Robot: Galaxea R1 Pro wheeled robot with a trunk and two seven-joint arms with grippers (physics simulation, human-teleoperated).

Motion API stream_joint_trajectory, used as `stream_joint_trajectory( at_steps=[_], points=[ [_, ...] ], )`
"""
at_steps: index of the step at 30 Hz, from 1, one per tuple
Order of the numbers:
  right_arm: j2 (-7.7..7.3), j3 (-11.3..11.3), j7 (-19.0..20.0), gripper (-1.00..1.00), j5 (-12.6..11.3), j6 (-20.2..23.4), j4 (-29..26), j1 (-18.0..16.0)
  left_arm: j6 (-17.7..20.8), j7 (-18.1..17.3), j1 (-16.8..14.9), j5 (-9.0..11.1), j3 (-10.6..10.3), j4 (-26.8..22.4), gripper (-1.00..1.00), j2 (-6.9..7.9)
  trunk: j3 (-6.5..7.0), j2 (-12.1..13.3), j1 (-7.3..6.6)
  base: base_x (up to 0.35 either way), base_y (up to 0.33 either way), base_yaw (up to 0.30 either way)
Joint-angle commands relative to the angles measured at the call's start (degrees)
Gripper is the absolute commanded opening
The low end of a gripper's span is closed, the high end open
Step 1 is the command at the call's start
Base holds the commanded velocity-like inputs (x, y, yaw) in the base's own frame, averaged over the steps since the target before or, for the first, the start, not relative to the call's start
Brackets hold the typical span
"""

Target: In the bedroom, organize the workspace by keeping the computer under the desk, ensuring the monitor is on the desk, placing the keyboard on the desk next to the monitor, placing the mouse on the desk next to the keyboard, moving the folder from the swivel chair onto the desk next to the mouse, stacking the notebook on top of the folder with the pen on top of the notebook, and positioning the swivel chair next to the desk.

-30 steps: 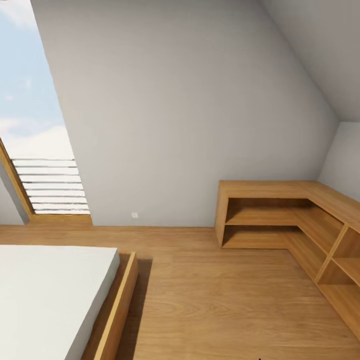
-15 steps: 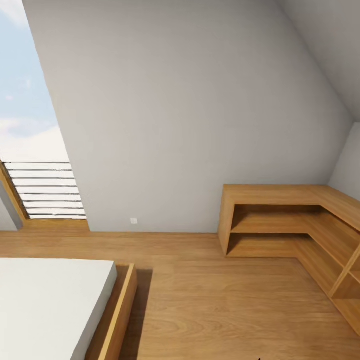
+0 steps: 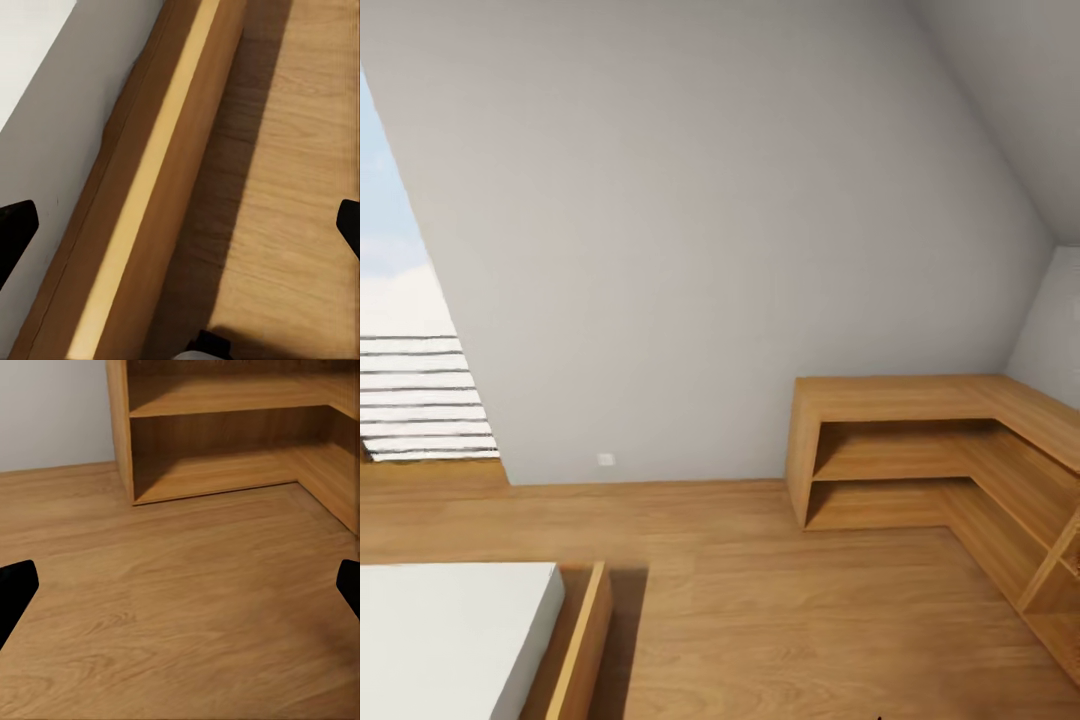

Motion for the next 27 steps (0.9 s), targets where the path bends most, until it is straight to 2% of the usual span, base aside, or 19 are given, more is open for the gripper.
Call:
stream_joint_trajectory(
  at_steps=[1,27],
  points=[
    [0.02,0.5,-0.6,1.00,0.2,-0.1,0.1,0.0,0.0,0.5,0.0,0.0,-0.5,0.0,1.00,-0.01,-0.03,0.0,0.04,0.326,0.000,-0.214],
    [0.07,0.5,-0.6,1.00,0.2,-0.1,0.1,0.0,0.3,0.5,0.0,0.0,-0.4,0.0,1.00,0.08,0.96,0.0,0.04,0.326,0.000,-0.231]
  ],
)
